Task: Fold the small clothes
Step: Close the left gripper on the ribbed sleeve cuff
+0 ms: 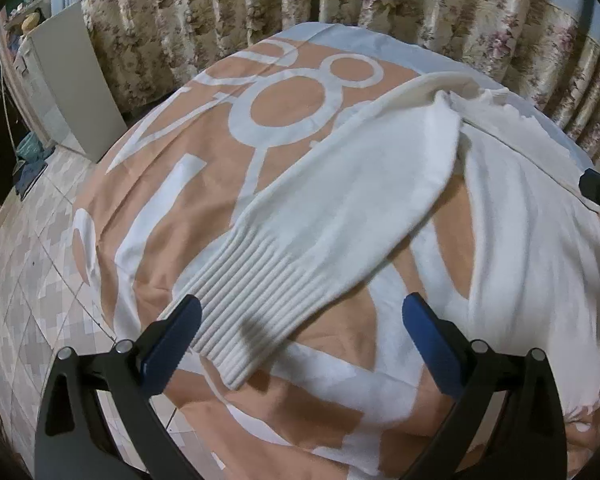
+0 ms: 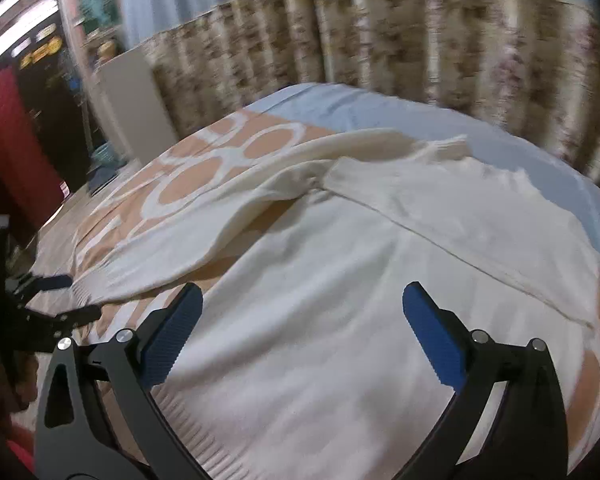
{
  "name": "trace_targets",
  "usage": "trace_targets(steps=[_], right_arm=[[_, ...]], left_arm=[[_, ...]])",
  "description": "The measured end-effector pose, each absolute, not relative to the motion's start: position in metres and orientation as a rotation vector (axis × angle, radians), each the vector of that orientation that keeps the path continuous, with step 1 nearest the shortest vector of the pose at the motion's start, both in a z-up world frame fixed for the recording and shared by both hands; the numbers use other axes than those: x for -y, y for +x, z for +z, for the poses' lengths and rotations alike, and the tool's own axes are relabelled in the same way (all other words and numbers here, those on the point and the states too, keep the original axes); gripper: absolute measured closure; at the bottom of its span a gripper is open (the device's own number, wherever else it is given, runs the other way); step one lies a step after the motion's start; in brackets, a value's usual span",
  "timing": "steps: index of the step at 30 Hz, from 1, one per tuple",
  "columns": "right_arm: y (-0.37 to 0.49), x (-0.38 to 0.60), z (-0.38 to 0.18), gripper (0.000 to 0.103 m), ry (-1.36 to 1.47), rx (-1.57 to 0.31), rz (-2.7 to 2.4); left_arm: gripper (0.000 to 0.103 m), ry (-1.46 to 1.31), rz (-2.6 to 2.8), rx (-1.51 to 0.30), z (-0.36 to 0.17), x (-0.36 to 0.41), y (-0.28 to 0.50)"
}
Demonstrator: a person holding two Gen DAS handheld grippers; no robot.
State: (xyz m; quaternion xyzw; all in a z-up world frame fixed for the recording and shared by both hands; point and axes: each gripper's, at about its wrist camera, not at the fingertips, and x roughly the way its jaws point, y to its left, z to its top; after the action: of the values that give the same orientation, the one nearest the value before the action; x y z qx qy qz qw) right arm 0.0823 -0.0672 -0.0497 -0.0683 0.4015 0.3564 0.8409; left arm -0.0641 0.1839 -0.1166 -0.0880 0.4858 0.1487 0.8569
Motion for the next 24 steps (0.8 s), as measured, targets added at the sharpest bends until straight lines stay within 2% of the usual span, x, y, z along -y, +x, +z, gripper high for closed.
trace_targets(steps=[12,14,16,17,21,24], right_arm=[[0.111,-0.005,-0.069,0.007,-0.276,-0.879,0.931],[0.113,-0.016,-0.069,0.006,-0.284,-0.874,0.958],[0.115,-0.024,-0.069,0.006,-0.285,-0.870,0.975],[0.116,-0.026,-0.070,0.006,-0.284,-0.870,0.981],[0.119,-0.029,-0.075,0.006,-0.283,-0.880,0.990],[0.121,-0.026,-0.081,0.006,-0.278,-0.890,0.983]], left_arm=[[0.003,-0.185,0.375,-1.066,-0.136,-0.190,-0.047],[0.007,-0.187,0.384,-1.070,-0.137,-0.189,-0.045],[0.024,-0.183,0.392,-1.074,-0.137,-0.187,-0.042],[0.028,-0.177,0.392,-1.073,-0.137,-0.186,-0.040],[0.056,-0.178,0.385,-1.068,-0.134,-0.187,-0.032],[0.070,-0.189,0.377,-1.069,-0.132,-0.190,-0.024]])
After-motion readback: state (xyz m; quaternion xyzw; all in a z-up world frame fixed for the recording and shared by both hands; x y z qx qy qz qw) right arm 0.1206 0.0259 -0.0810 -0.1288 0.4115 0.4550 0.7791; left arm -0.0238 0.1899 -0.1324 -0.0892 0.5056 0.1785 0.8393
